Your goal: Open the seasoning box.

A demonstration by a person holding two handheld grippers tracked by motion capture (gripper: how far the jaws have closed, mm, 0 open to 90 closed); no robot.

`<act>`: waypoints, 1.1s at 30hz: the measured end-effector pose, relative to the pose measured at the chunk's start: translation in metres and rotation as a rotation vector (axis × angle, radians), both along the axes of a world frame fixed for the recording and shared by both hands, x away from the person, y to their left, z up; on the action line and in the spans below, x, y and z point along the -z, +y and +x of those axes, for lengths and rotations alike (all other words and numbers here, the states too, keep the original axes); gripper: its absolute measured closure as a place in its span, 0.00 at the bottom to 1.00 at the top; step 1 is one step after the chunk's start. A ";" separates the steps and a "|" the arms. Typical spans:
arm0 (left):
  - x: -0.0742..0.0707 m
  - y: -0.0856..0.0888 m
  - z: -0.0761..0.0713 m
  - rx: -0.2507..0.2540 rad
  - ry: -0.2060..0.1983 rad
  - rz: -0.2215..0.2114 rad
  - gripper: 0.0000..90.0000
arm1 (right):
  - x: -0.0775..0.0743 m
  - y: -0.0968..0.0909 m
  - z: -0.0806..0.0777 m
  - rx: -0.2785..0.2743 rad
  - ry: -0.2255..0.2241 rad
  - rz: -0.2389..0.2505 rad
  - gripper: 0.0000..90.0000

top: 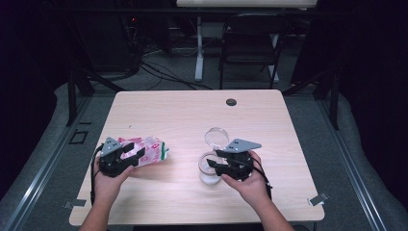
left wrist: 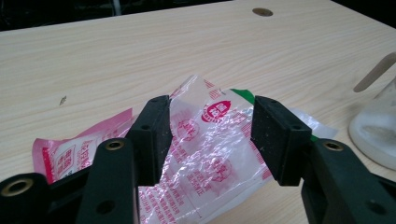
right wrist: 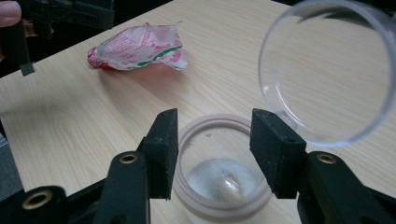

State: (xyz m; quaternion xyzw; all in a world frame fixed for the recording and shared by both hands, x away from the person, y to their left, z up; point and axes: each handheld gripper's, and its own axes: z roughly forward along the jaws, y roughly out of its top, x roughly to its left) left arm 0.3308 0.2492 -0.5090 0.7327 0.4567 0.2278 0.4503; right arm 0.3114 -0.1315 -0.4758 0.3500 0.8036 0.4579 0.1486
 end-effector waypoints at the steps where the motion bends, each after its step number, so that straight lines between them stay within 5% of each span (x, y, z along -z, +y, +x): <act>1: -0.001 -0.001 -0.001 0.013 -0.008 0.004 0.52 | -0.001 0.003 0.001 -0.006 0.002 -0.006 0.58; 7: -0.003 -0.017 -0.006 0.092 -0.032 0.051 0.49 | -0.004 0.013 0.004 -0.027 -0.002 0.008 0.58; 14: 0.005 -0.048 -0.012 0.183 -0.047 0.177 0.43 | -0.005 0.009 -0.002 -0.028 -0.013 -0.002 0.57; 19: 0.017 -0.067 -0.011 0.184 -0.040 0.337 0.43 | -0.006 0.001 -0.005 -0.009 -0.016 0.012 0.57; 24: 0.026 -0.073 -0.007 0.178 -0.060 0.358 0.43 | -0.005 -0.005 -0.009 0.009 -0.020 0.015 0.57; 29: 0.038 -0.073 0.002 0.140 -0.095 0.482 0.44 | -0.002 -0.013 -0.011 0.028 -0.021 0.012 0.56; 33: 0.045 -0.073 0.011 0.108 -0.067 0.549 0.45 | 0.002 -0.021 -0.015 0.040 -0.021 0.013 0.56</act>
